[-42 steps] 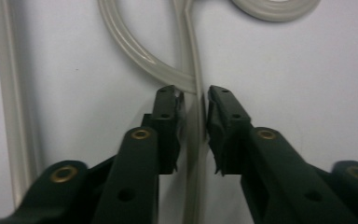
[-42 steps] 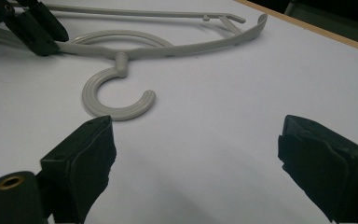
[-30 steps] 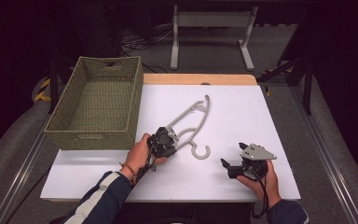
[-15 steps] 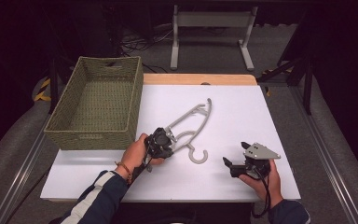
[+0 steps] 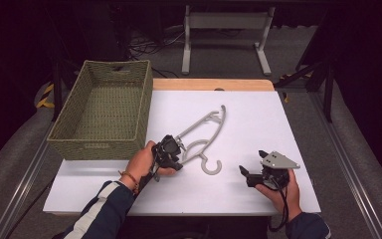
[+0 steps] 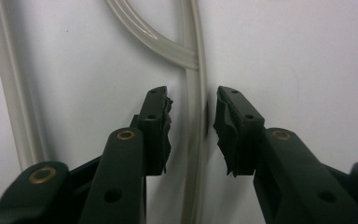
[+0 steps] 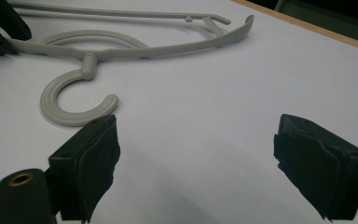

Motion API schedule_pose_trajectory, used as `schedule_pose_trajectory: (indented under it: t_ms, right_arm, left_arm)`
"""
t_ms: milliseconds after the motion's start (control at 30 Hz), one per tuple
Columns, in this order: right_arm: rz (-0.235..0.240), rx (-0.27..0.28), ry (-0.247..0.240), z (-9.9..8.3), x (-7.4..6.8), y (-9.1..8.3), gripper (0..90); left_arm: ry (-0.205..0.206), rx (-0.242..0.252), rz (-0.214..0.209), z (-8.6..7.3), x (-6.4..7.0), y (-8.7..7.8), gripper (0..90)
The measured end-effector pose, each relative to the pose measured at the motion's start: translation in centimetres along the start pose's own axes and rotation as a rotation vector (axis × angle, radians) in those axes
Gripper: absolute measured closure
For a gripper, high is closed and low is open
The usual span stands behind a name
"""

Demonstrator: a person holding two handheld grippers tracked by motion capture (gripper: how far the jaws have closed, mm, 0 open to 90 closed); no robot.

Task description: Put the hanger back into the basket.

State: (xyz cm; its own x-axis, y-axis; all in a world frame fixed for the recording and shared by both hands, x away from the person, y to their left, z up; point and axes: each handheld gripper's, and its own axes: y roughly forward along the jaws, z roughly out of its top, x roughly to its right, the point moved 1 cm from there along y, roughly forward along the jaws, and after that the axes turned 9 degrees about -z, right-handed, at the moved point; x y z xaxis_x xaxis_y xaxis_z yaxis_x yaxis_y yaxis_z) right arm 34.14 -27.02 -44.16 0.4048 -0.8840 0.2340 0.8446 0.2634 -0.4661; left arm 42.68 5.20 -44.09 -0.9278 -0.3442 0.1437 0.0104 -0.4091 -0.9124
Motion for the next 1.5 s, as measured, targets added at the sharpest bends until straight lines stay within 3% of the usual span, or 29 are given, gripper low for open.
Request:
schedule_pose_trajectory:
  t_ms: [167, 300, 400, 667, 733, 967, 1133, 1500]
  right_arm:
    - [-0.011, 0.003, 0.009, 0.0, 0.2, -0.1, 14.1]
    - [-0.014, -0.006, 0.008, -0.2, 0.3, 0.1, 14.2]
    - [-0.015, -0.018, 0.013, -0.3, 0.4, 0.3, 14.2]
    - [-0.026, -0.002, 0.018, -0.2, 0.5, 0.0, 14.5]
    - [-0.027, 0.0, 0.026, -0.2, 0.6, 0.0, 14.6]
    - [-0.034, 0.023, 0.056, -0.1, 1.1, -0.4, 14.6]
    - [-0.045, 0.035, 0.094, 0.0, 1.6, -0.7, 14.7]
    - [-0.062, 0.038, 0.097, -0.1, 1.8, -0.7, 14.6]
  left_arm:
    - [-0.014, -0.012, 0.006, 0.3, -0.1, 0.0, 71.1]
    - [0.006, -0.034, 0.031, 0.6, 0.2, 0.1, 75.2]
    - [0.022, -0.025, 0.043, 0.5, 0.3, 0.1, 81.3]
    - [0.05, 0.026, 0.062, -0.2, 0.7, 0.2, 81.7]
    - [0.06, 0.03, 0.085, -0.2, 0.9, 0.2, 81.7]
    - [0.069, 0.11, 0.152, -0.2, 1.2, 0.1, 81.8]
    - [0.089, 0.18, 0.166, -0.2, 1.7, -0.5, 81.9]
    - [0.109, 0.284, 0.206, -0.3, 2.6, -2.3, 82.0]
